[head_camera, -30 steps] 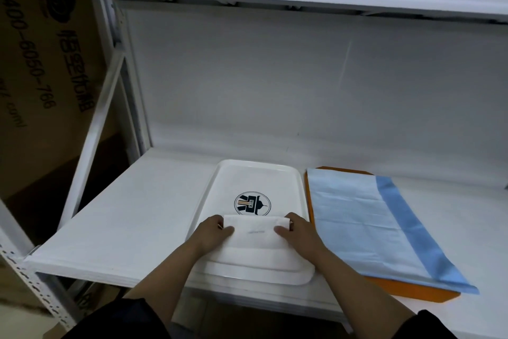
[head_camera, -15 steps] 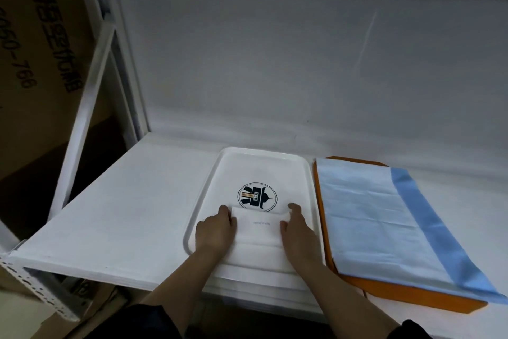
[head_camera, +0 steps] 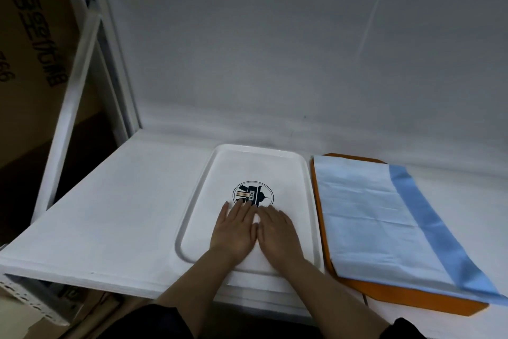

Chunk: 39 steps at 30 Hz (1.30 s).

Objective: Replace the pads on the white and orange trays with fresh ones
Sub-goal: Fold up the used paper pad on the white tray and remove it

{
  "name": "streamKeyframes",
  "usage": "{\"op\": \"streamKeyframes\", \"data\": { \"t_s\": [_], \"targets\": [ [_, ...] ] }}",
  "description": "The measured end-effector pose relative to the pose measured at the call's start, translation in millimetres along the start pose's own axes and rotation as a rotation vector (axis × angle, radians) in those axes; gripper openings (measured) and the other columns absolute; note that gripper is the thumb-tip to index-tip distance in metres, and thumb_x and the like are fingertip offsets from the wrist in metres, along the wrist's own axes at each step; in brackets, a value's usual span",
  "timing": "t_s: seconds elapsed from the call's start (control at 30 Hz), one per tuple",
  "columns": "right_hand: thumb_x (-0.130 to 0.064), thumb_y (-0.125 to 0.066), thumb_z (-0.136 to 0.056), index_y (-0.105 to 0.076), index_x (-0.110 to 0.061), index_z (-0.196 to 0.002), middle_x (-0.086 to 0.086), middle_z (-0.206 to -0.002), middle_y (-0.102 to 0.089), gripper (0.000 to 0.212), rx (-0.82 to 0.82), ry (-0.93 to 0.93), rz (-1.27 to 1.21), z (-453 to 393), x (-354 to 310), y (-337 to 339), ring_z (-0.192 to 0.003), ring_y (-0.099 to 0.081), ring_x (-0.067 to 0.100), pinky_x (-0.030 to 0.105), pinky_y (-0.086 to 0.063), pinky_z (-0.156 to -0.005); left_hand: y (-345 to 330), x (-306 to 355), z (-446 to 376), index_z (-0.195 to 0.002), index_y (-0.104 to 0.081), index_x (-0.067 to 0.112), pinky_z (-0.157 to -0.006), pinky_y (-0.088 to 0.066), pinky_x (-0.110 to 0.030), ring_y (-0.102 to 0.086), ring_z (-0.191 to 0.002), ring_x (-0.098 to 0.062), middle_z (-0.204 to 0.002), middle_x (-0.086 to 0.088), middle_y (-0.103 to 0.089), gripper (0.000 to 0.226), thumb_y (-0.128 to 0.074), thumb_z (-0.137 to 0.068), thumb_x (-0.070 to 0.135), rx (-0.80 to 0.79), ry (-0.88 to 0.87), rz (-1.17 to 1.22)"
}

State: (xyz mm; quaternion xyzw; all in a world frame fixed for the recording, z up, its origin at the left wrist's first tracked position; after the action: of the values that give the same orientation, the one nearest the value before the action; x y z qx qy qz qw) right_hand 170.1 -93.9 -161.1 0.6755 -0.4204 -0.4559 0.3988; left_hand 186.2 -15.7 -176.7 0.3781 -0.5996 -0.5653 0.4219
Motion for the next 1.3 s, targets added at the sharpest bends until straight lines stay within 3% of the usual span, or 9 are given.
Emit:
{"op": "streamKeyframes", "data": {
  "t_s": [0.17,0.37,0.6,0.67,0.77,0.9,1.0,1.17,1.3],
  "targets": [
    [-0.049,0.009,-0.074,-0.023,-0.022,-0.150,-0.003,-0.157,-0.022,0.086,-0.149,-0.057,-0.017,-1,10,-13,-0.147,-0.009,0.013,0.027,0.001,-0.117,-6,-12,-2,-0.152,-0.004,0.027,-0.117,0.012,-0.036,0.004,-0.147,-0.010,-0.160,0.006,-0.004,0.064,0.001,-0.094,0.052,-0.029,0.021,0.062],
    [-0.079,0.027,-0.062,-0.010,-0.023,-0.152,-0.005,-0.160,-0.005,0.112,-0.224,-0.141,0.053,7,31,-22,-0.147,0.005,0.013,0.032,0.010,-0.115,-10,-29,3,-0.152,-0.002,0.030,-0.116,0.012,-0.035,0.006,-0.147,-0.012,-0.160,0.006,-0.002,0.101,0.025,-0.063,0.069,0.010,0.069,0.103],
    [-0.072,0.047,-0.038,0.001,-0.023,-0.152,-0.003,-0.160,0.007,0.132,-0.303,-0.177,0.116,18,40,-12,-0.147,0.010,0.015,0.035,0.010,-0.117,-8,-38,16,-0.152,0.003,0.027,-0.117,0.012,-0.036,0.010,-0.146,-0.013,-0.160,0.005,0.005,0.099,0.023,-0.061,0.059,-0.034,0.112,0.081],
    [-0.066,0.041,-0.052,-0.005,-0.018,-0.153,0.001,-0.160,0.001,0.120,-0.327,-0.160,0.124,22,40,-7,-0.148,0.004,0.017,0.034,0.006,-0.117,-5,-40,21,-0.152,0.003,0.023,-0.116,0.014,-0.036,0.012,-0.146,-0.013,-0.160,0.004,0.008,0.100,0.025,-0.060,0.056,-0.036,0.101,0.038],
    [-0.044,0.019,-0.092,-0.047,-0.009,-0.139,0.007,-0.149,-0.036,0.088,-0.280,-0.082,0.214,22,30,11,-0.137,-0.038,0.024,0.035,-0.031,-0.111,2,-38,25,-0.152,0.002,0.017,-0.116,0.013,-0.035,0.012,-0.146,-0.014,-0.160,0.002,0.009,0.098,0.025,-0.062,0.048,-0.036,0.056,-0.027],
    [-0.051,0.011,-0.078,-0.013,-0.018,-0.152,0.002,-0.160,-0.007,0.085,-0.433,0.006,0.169,33,23,5,-0.147,-0.008,0.017,0.032,-0.017,-0.116,5,-15,29,-0.152,-0.001,0.020,-0.118,0.005,-0.034,0.007,-0.147,-0.017,-0.160,-0.002,0.006,0.062,-0.017,-0.097,0.043,-0.204,-0.047,-0.002],
    [-0.055,-0.028,-0.097,-0.005,-0.021,-0.153,0.002,-0.161,-0.001,0.069,-0.530,0.041,0.212,35,19,11,-0.147,-0.003,0.018,0.037,-0.017,-0.116,2,-7,33,-0.152,0.003,0.023,-0.119,0.003,-0.039,0.010,-0.147,-0.021,-0.160,-0.005,0.009,0.075,-0.035,-0.093,0.050,-0.305,-0.062,0.013],
    [-0.045,-0.039,-0.098,-0.009,-0.019,-0.152,0.008,-0.159,-0.011,0.068,-0.580,0.125,0.308,35,15,14,-0.144,-0.017,0.024,0.039,-0.026,-0.112,11,-1,30,-0.151,-0.008,0.017,-0.116,-0.014,-0.041,-0.017,-0.141,-0.027,-0.153,-0.010,-0.019,0.080,-0.044,-0.089,0.052,-0.190,-0.082,-0.113],
    [-0.033,-0.041,-0.098,-0.025,-0.014,-0.147,0.015,-0.142,-0.040,0.054,-0.538,0.170,0.345,36,7,17,-0.125,-0.044,0.031,0.040,-0.040,-0.095,16,3,30,-0.143,-0.029,0.011,-0.104,-0.032,-0.036,-0.041,-0.126,-0.028,-0.139,-0.011,-0.037,0.064,-0.046,-0.091,0.044,-0.155,-0.078,-0.139]
  ]
}}
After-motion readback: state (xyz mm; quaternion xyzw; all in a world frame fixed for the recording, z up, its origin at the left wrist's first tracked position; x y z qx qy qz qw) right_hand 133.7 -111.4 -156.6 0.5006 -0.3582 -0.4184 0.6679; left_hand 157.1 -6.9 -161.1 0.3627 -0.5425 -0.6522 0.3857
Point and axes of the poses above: each hand's wrist, its own z-axis away from the middle knuckle, its own y-axis out of the back of the hand, x = y × z, the point moved 9 cm from there along -z, towards the middle knuckle
